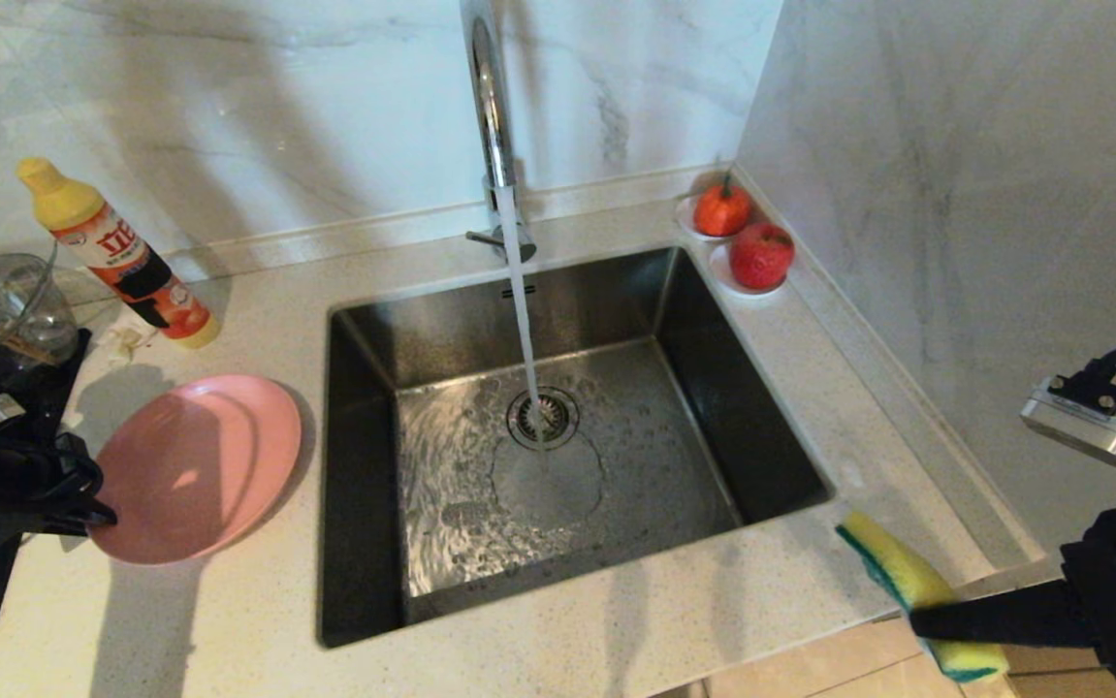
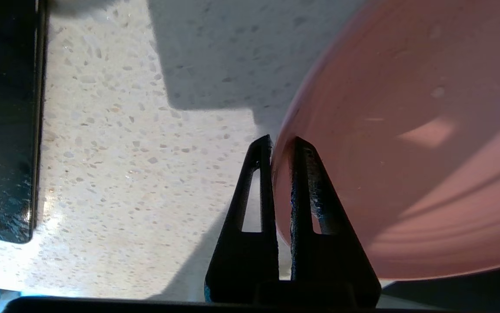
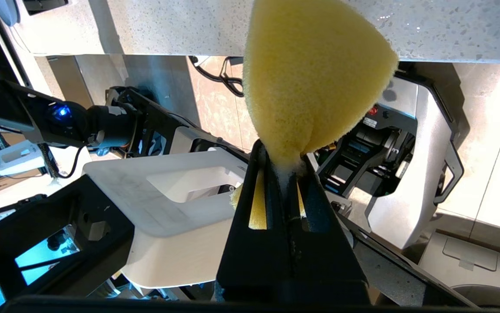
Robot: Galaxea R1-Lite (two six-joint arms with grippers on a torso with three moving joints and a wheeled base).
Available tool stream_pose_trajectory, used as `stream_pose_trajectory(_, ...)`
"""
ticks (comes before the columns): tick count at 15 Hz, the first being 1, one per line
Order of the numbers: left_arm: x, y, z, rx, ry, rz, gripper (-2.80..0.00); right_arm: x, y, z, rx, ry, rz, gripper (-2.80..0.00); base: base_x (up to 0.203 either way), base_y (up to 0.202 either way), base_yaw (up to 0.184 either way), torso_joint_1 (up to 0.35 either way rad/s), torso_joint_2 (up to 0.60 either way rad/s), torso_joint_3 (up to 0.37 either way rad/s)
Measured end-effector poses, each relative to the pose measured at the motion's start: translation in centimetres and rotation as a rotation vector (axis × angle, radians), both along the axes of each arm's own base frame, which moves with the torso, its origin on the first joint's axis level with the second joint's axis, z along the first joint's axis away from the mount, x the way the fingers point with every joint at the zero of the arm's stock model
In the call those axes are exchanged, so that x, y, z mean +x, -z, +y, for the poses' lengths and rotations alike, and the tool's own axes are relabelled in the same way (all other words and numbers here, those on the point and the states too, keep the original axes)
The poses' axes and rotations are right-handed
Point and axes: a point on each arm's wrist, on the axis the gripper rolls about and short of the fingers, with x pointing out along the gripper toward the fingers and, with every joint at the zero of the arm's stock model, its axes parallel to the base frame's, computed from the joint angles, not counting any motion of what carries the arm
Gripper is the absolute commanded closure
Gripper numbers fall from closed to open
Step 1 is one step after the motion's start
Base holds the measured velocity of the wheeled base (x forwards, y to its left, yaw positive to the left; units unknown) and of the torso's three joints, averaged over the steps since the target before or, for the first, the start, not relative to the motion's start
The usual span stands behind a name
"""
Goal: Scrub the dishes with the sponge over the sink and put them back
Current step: Wash the plate
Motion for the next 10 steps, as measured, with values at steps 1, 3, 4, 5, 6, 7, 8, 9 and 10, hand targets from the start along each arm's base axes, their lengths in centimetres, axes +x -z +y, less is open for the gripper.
stream_pose_trajectory(1,-0.2,-0.6,-0.1,0.002,-0.010,-0.019,0.00,0.0,0.0,0.0,0.001,0.000,-0.001,0.00,0.000,0.000,0.000,0.000,0.00,0.000)
stream_pose_trajectory(3,-0.8,-2.2,-0.4,-0.001,-0.013,-0.063,0.00,0.1,0.0,0.0,-0.001,0.000,0.001,0.00,0.000,0.000,0.000,0.000,0.00,0.000)
stream_pose_trajectory(4,-1.1,-2.9,-0.6,0.000,-0.010,-0.080,0.00,0.1,0.0,0.0,0.000,0.000,0.000,0.00,0.000,0.000,0.000,0.000,0.00,0.000)
stream_pose_trajectory(5,-1.5,-3.6,-0.8,0.003,-0.009,-0.092,0.00,0.1,0.1,0.0,0.000,-0.001,0.001,0.00,0.000,0.000,0.000,0.000,0.00,0.000)
stream_pose_trajectory(6,-1.9,-4.3,-1.1,0.003,-0.005,-0.106,0.00,0.1,0.1,0.1,0.000,-0.003,0.002,0.00,0.000,0.000,0.000,0.000,0.00,0.000)
stream_pose_trajectory(7,-2.3,-4.9,-1.4,-0.004,0.004,-0.128,0.00,0.1,0.1,0.1,0.000,-0.003,0.003,0.00,0.000,0.000,0.000,0.000,0.00,0.000)
stream_pose_trajectory(8,-2.6,-5.6,-1.6,-0.015,0.016,-0.154,0.00,0.1,0.1,0.1,-0.001,-0.003,0.006,0.00,0.000,0.000,0.000,0.000,0.00,0.000)
stream_pose_trajectory(9,-3.0,-6.1,-1.9,-0.012,0.020,-0.170,0.00,0.1,0.1,0.1,-0.001,-0.003,0.005,0.00,0.000,0.000,0.000,0.000,0.00,0.000)
stream_pose_trajectory(10,-3.2,-6.4,-2.0,-0.007,0.021,-0.180,0.00,0.1,0.1,0.1,-0.001,-0.003,0.005,0.00,0.000,0.000,0.000,0.000,0.00,0.000)
